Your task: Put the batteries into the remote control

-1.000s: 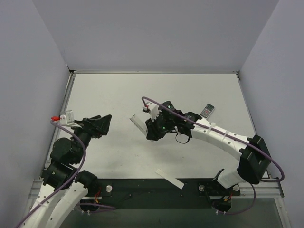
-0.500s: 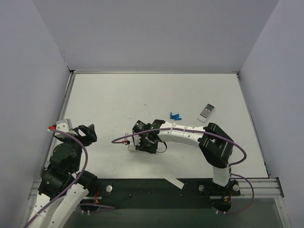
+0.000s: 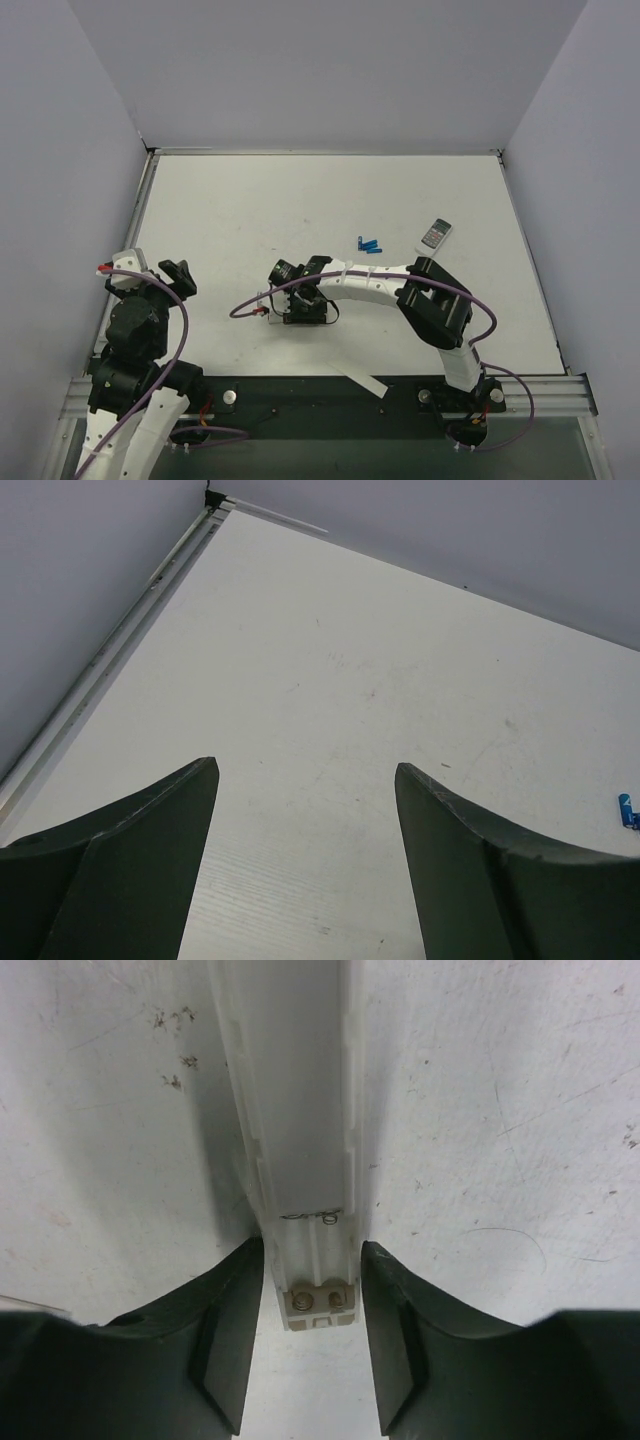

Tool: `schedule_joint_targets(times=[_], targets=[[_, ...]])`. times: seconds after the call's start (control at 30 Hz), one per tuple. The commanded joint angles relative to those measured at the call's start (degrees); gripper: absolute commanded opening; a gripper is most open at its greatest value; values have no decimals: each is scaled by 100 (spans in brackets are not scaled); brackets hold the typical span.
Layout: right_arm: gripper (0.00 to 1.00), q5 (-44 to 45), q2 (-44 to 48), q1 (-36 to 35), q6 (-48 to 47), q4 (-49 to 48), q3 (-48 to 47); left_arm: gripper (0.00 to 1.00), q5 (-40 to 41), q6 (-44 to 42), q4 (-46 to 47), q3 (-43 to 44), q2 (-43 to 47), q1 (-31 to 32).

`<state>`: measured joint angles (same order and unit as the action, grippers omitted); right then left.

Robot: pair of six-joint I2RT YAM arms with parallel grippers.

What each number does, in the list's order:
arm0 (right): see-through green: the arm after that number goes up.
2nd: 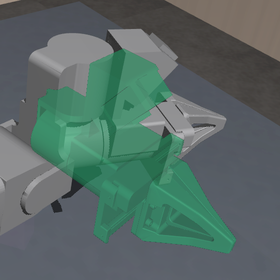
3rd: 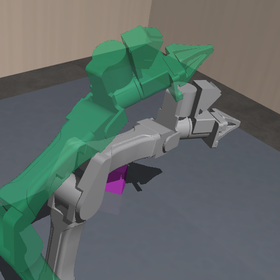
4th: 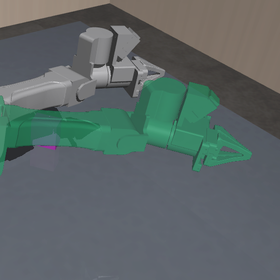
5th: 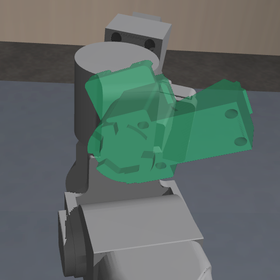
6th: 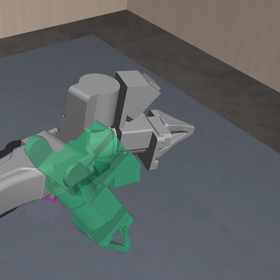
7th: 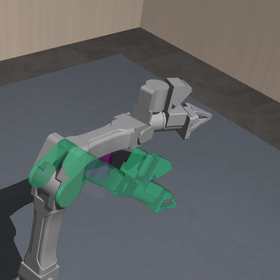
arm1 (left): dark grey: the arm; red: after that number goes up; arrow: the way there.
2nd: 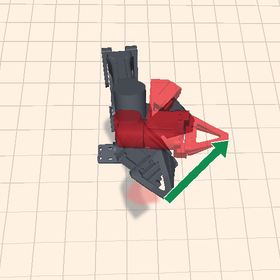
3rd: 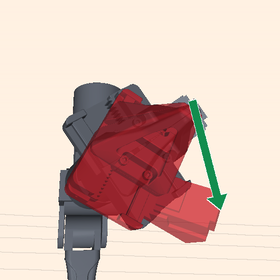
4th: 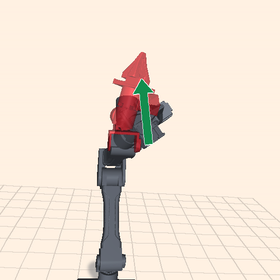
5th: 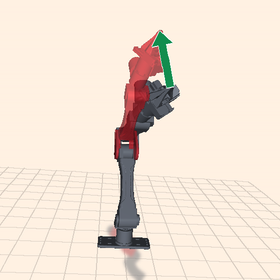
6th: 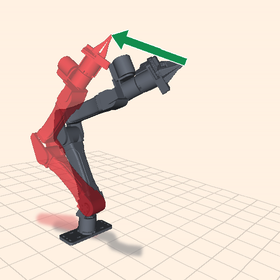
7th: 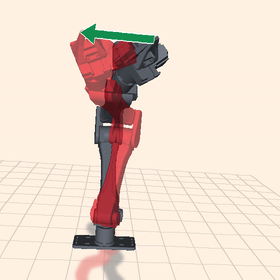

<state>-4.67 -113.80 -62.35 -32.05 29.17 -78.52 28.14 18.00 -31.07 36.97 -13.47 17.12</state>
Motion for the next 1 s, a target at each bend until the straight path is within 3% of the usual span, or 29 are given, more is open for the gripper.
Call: schedule_joint_targets(times=[0.0,0.03,0.13,0.23,0.33,0.5,0.7,0.97], targets=[[45,335,24,-41,-135,458,-111,82,-318,-95,277,-14,-59,-192],[55,352,59,-41,-126,476,-111,82,-335,-95,286,-6,-59,-209],[69,396,331,-32,-3,511,-93,82,-379,-86,286,-14,-50,-245],[73,291,770,73,277,493,-76,82,-388,-86,277,-14,-50,-254],[73,10,1314,467,699,406,-137,82,-397,-86,277,-14,-41,-262],[71,-79,1650,1425,2201,29,-303,82,-388,-86,259,-23,29,-271],[68,449,1387,2586,3844,-42,-533,82,-406,-95,233,-14,64,-280],[59,511,588,3492,4945,-385,-822,82,-467,-112,268,-23,29,-289]])
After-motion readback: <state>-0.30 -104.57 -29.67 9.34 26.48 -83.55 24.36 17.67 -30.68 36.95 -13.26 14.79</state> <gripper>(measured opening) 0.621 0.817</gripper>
